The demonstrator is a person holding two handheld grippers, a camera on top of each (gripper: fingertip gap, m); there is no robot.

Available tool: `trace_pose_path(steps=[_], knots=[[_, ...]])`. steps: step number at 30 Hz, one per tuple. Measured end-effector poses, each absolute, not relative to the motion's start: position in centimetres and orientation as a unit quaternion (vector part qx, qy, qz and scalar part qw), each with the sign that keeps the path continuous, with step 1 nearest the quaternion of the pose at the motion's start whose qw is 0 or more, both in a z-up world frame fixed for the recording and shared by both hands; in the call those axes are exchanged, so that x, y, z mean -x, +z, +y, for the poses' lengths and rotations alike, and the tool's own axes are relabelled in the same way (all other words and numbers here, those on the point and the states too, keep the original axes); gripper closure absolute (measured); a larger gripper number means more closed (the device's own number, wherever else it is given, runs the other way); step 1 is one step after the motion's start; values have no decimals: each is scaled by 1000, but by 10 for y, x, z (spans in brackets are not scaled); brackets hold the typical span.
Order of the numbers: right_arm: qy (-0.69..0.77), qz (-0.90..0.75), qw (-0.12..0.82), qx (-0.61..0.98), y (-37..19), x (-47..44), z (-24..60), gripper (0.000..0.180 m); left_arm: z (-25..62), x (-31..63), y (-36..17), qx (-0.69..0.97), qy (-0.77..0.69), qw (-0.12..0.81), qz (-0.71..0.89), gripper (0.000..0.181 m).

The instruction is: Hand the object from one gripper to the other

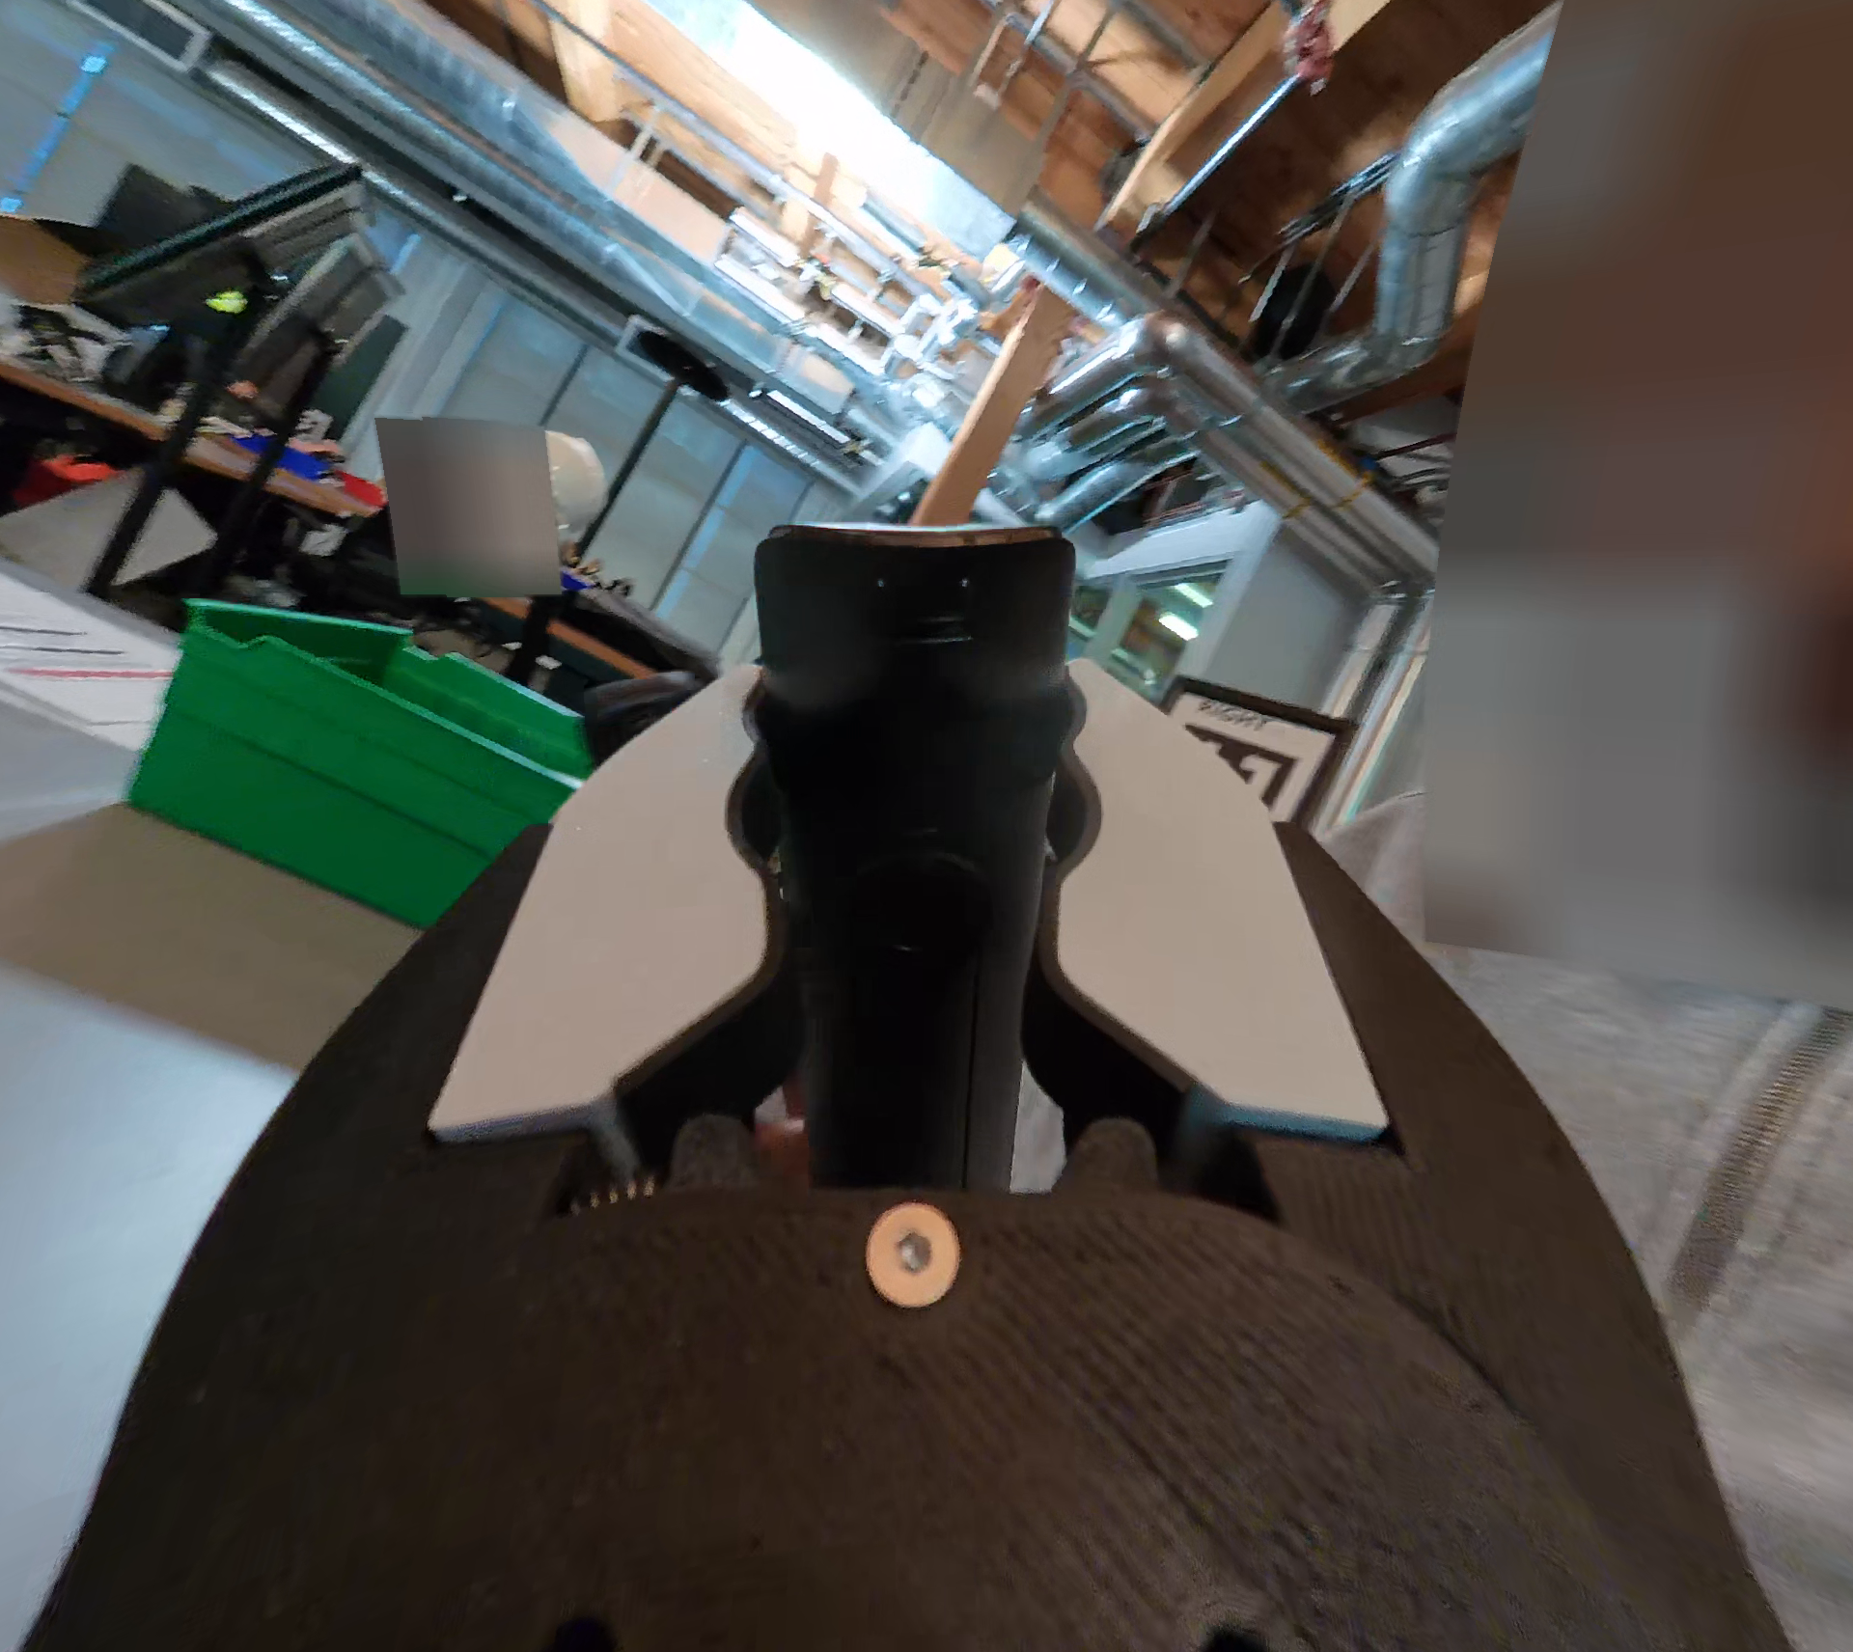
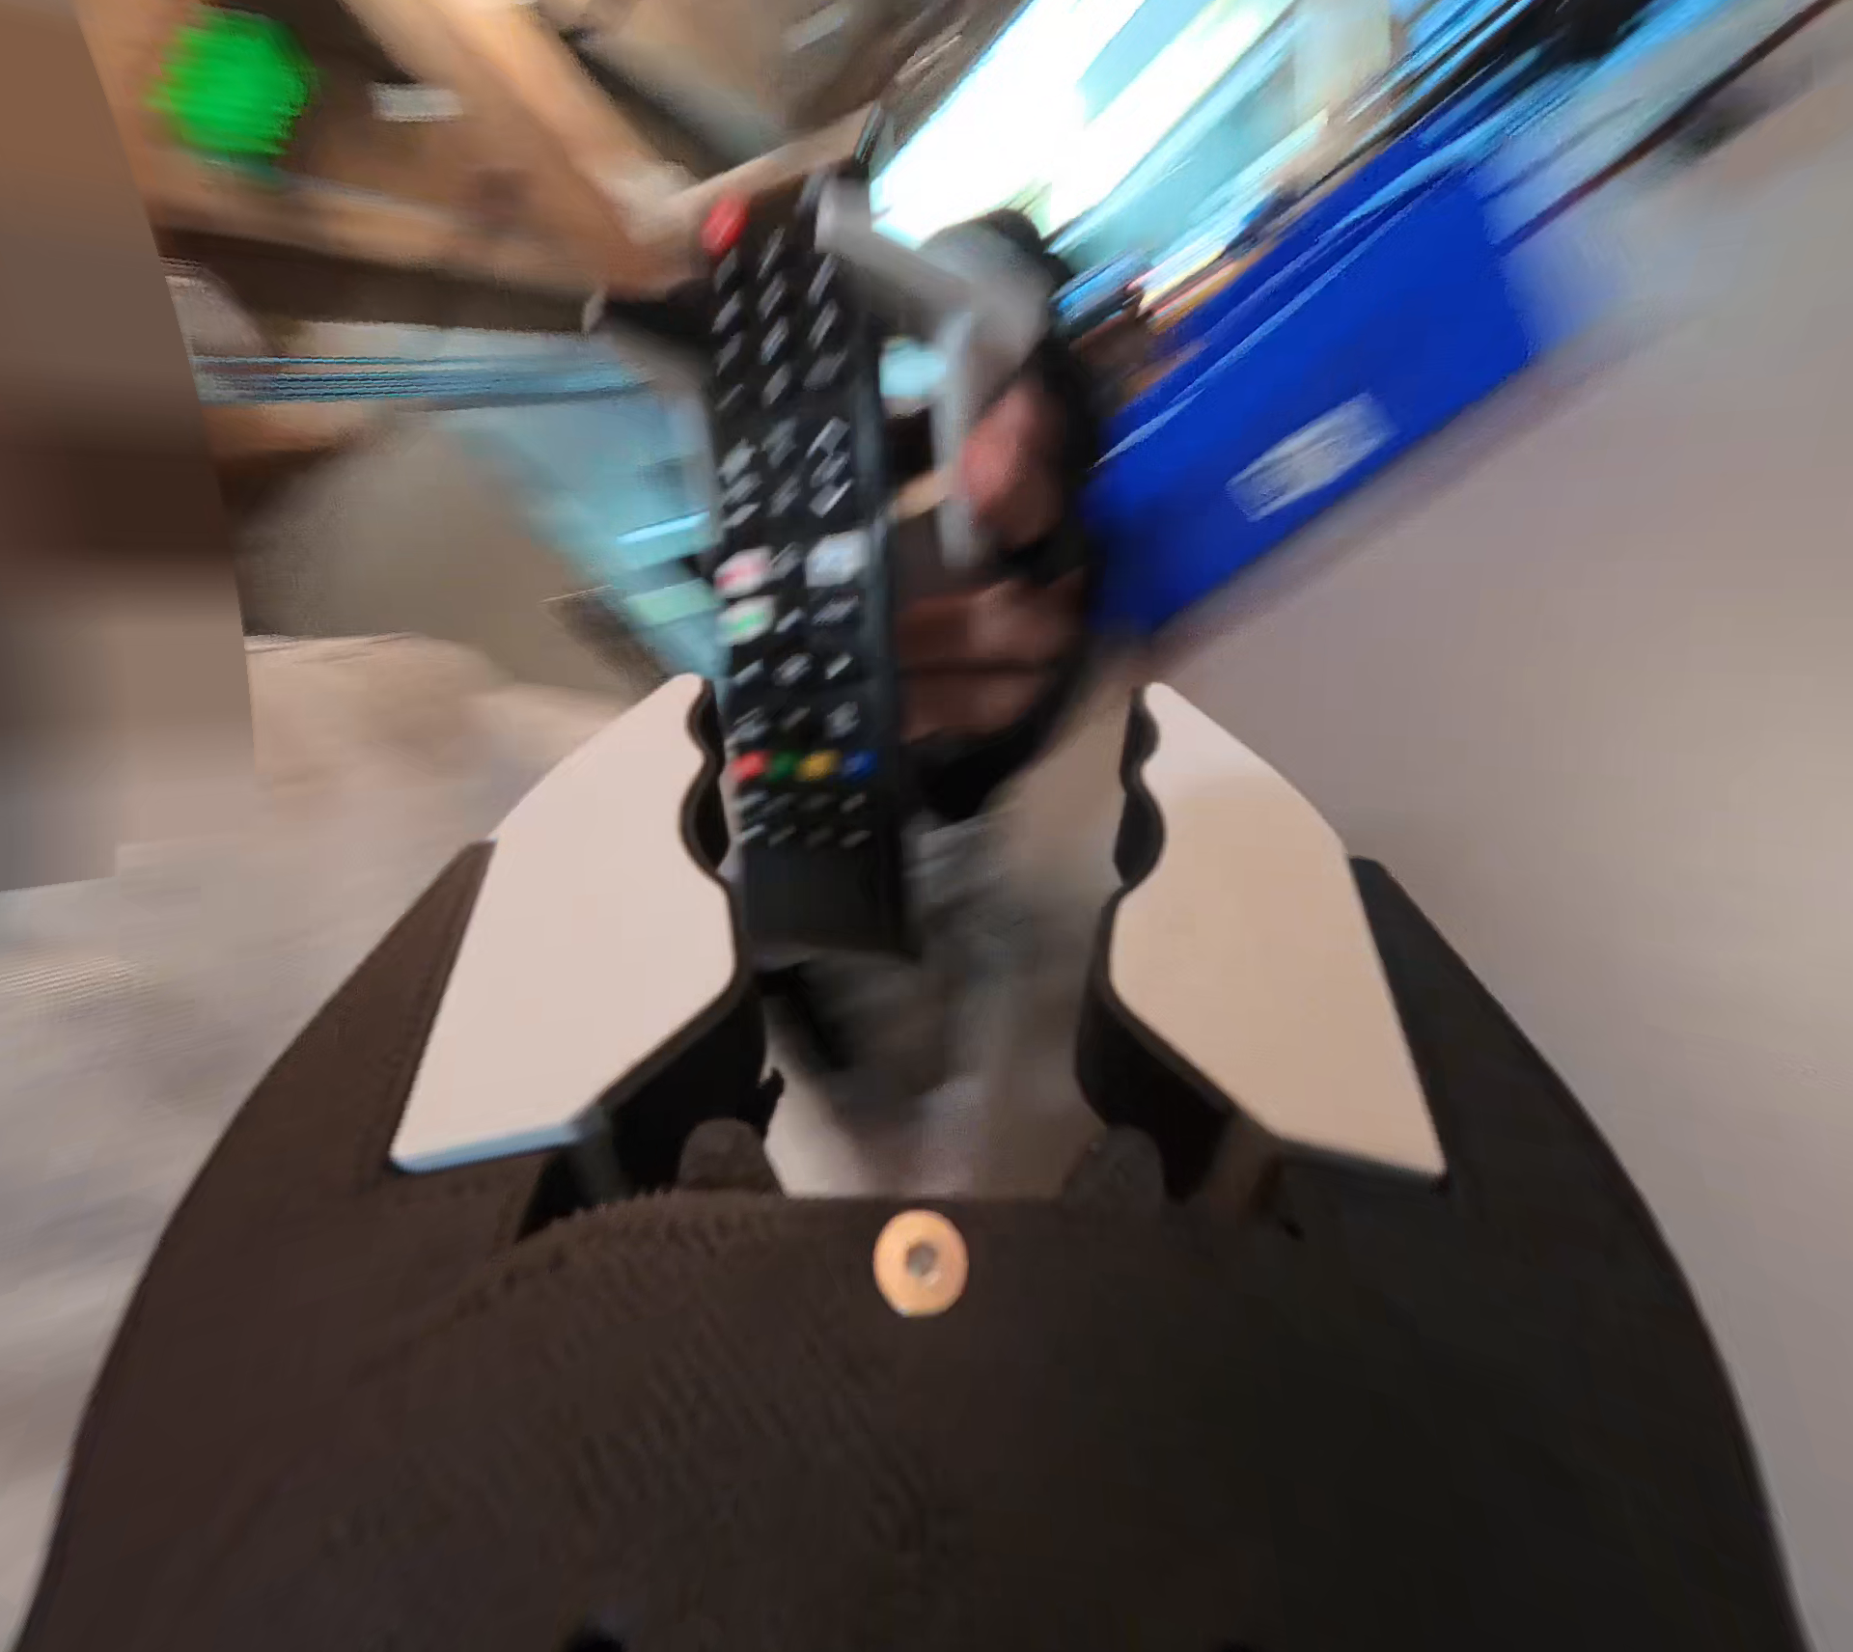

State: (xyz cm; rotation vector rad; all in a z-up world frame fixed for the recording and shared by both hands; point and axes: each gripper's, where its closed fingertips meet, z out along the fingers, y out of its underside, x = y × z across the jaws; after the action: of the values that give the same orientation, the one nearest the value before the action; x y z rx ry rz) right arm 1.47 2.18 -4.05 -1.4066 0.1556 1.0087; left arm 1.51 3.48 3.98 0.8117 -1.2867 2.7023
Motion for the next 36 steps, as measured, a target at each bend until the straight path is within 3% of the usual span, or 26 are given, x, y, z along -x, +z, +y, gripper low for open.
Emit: trace_pose_path(steps=[5,14,36], knots=[[290,70,710,638,-32,-46,15,99,41,-29,21,-305,834,-36,-459,128],[289,14,630,721,-74,11,43,73,46,-38,12,-336,815,-72,-467,128],[268,-28,572,774,-92,29,40,123,25,-30,20,-311,818,-66,-480,128]])
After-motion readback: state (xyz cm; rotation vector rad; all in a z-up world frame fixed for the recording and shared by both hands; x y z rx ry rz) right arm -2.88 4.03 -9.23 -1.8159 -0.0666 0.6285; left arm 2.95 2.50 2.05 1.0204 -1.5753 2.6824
